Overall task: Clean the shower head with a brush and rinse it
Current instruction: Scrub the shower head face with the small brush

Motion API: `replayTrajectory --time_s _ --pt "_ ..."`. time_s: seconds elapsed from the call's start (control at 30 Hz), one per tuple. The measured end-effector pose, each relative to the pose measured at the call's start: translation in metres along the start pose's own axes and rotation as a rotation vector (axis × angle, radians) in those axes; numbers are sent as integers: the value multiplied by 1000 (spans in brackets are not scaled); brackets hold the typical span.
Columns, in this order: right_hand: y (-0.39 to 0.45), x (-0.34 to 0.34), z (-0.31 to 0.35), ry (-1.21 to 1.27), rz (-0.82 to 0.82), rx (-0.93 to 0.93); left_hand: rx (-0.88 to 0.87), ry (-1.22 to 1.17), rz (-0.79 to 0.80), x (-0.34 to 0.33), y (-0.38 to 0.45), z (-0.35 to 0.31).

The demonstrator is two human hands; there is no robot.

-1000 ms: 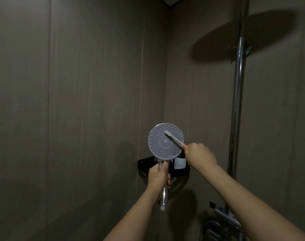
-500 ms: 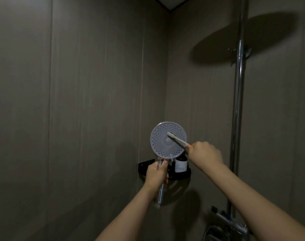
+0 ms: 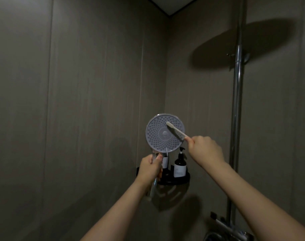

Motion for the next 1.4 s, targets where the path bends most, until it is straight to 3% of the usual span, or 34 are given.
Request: replayTrajectory --time_s 0.3,0.97,1.13,1.27,1.4 --pt "-4 85 20 85 -326 30 -249 -15 37 -2 -7 -92" --pt "-12 82 23 69 -297 30 -260 -22 81 -22 -16 -103" --pt "-22 86 -8 104 -328 -54 -248 -19 43 -10 -16 -101" --pt "-17 75 32 97 -302 73 -247 40 142 -38 -25 -93" --pt "-16 95 -3 77 -381 -55 -238 10 108 -30 -23 -95"
Point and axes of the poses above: each hand's wrist, its own y-axis towards the middle knuckle, its own x-axis out of the back of the hand, z = x × y, the point moved 10 cm from there along y, towards the middle knuckle, and after that the axes turned 5 degrees about x, right-handed, at the moved point
